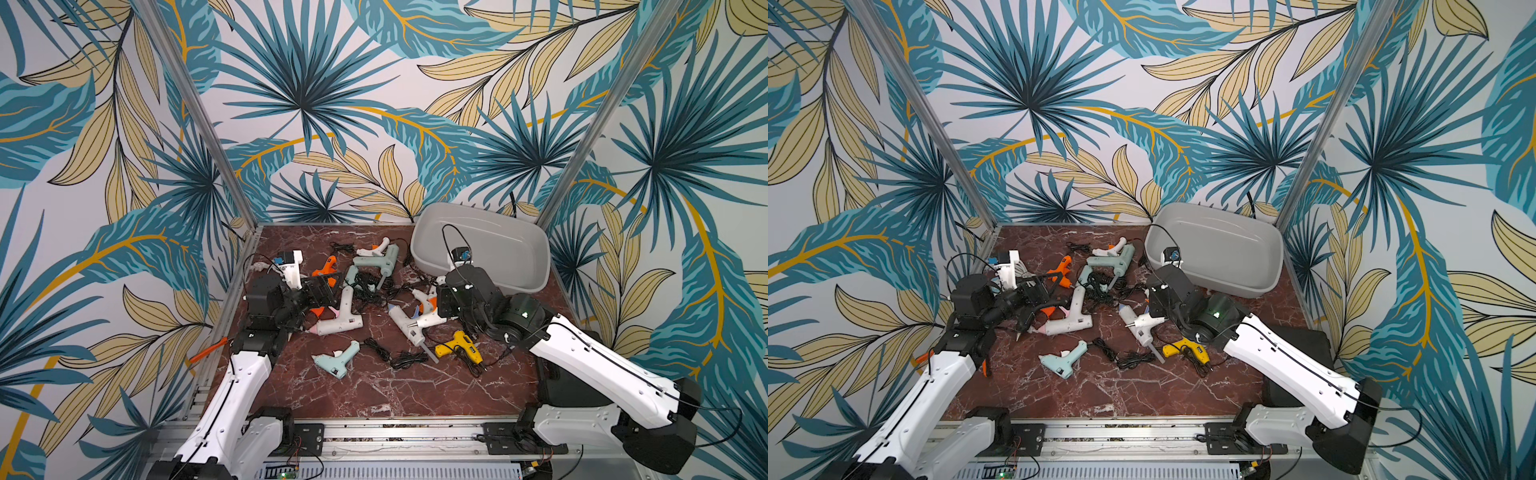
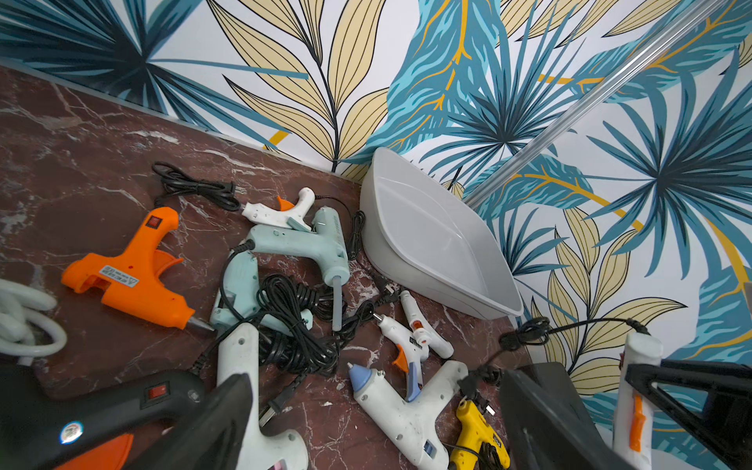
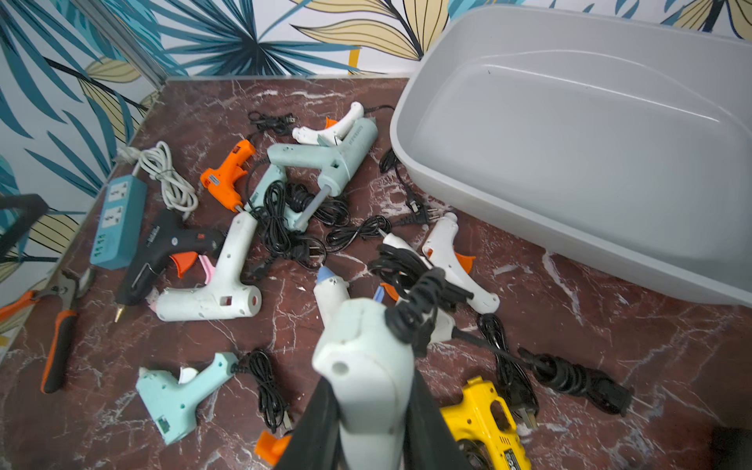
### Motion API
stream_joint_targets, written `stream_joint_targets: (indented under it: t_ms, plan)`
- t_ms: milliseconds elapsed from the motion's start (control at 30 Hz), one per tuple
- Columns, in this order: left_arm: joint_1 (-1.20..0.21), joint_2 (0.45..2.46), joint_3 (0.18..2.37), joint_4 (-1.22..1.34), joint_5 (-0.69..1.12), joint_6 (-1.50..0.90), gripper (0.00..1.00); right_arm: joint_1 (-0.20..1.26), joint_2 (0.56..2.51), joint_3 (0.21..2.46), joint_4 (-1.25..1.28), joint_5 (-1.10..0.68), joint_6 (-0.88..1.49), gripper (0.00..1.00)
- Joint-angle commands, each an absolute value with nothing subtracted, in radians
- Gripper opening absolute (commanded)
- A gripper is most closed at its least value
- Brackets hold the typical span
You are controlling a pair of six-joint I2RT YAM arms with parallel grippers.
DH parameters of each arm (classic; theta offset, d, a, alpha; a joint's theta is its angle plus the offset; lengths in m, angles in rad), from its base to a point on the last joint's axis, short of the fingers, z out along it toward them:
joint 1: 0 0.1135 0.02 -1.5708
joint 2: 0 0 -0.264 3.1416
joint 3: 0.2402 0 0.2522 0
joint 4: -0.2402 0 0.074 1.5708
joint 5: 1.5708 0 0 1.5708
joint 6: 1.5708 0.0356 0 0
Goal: Put the hot melt glue gun into the storage box
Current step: Pick up the hot melt adhesive gun from the center of the board, then place the hot melt adhesive gun in the storage box.
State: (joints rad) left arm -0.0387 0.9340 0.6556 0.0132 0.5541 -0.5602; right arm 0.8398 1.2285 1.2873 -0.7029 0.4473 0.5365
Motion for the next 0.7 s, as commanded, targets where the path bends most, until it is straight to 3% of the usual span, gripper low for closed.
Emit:
stream_joint_targets:
  t_ms: [0, 333, 667]
  plan:
    - [-0.042, 0.954, 0.663, 0.053, 0.618, -0.585, 1.00, 0.823, 1.237, 1.300, -0.596, 0.403, 0.508, 0.00]
    - [-0.141, 0.986, 0.709, 0.124, 0.795, -0.603, 1.00, 0.811, 1.232, 1.158, -0.172, 0.406, 0.467, 0.00]
    - [-0.409, 1.048, 0.860, -0.068, 0.776, -0.297, 0.92, 0.810, 1.319, 1.218, -0.128, 0.354, 0.478, 0.00]
